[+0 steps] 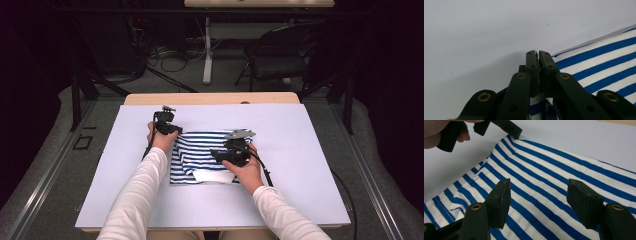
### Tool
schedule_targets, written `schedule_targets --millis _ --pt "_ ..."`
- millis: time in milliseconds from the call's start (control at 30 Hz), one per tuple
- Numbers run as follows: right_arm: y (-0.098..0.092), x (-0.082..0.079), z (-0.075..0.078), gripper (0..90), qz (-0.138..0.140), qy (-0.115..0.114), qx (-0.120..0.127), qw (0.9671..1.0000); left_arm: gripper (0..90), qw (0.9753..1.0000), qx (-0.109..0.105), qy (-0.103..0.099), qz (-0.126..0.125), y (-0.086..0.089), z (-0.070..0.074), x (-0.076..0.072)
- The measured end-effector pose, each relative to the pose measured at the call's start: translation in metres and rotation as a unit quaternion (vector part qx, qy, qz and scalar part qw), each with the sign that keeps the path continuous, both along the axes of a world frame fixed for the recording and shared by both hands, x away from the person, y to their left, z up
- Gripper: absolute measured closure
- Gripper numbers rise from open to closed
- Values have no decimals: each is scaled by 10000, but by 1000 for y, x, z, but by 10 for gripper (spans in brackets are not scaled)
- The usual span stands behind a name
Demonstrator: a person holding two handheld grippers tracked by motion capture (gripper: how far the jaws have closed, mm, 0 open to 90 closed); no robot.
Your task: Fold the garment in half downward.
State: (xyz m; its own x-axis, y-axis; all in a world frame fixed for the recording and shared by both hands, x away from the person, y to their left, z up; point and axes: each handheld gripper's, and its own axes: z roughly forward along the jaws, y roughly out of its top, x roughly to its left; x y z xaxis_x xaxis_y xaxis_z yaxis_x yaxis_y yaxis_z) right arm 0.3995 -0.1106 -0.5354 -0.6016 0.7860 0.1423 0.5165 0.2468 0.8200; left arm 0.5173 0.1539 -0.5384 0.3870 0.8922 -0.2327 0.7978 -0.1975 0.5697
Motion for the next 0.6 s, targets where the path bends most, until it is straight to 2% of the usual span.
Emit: schedule_targets --millis 467,600 --pt "38 -16 -8 358 422 0 -10 9991 868 9999 60 -148 -34 0 4 -2" --pt "49 -23 -9 358 588 -10 -28 9983 868 9998 38 -178 22 -1 5 -3"
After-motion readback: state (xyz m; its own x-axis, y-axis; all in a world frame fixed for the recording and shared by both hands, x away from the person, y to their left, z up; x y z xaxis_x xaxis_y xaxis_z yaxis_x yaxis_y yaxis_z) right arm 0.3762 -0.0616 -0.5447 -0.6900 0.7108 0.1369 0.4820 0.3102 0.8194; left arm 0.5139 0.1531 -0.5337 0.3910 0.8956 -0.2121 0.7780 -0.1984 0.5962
